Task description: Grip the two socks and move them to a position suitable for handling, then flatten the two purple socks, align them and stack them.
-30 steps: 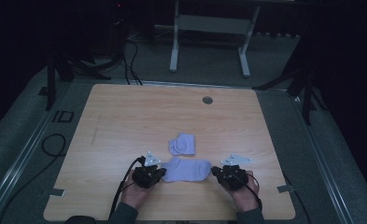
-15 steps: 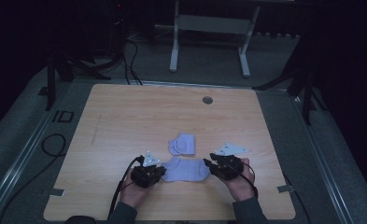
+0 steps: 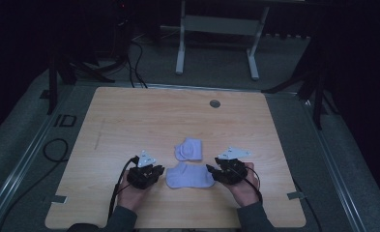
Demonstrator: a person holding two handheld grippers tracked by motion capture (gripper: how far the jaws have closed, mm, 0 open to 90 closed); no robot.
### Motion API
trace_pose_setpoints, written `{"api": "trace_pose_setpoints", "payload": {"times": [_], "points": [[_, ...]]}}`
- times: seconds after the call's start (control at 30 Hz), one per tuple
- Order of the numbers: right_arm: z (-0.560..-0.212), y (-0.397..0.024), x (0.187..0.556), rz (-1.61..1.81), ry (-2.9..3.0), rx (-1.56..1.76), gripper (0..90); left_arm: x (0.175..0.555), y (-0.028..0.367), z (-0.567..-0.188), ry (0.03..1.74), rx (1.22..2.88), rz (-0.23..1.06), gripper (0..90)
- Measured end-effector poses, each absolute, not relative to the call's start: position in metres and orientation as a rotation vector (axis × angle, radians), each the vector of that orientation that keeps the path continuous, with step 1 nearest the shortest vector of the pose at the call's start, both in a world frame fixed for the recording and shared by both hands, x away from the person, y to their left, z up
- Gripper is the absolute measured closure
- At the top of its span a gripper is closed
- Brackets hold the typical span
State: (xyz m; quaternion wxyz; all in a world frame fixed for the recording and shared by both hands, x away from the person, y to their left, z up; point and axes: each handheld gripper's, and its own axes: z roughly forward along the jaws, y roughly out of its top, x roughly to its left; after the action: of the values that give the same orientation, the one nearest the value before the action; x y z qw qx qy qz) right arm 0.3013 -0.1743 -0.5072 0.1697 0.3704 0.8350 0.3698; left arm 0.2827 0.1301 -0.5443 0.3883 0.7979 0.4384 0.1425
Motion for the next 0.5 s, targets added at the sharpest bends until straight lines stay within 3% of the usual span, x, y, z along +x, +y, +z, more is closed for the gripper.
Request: {"api": "trace_pose_setpoints", "payload": {"times": [0.5], "points": [[-0.502,-0.161,0.311,1.031,2.396,1.003,55.5,0.286,0.135,-0.544,1.138,2.016,0.359,81.8]]}}
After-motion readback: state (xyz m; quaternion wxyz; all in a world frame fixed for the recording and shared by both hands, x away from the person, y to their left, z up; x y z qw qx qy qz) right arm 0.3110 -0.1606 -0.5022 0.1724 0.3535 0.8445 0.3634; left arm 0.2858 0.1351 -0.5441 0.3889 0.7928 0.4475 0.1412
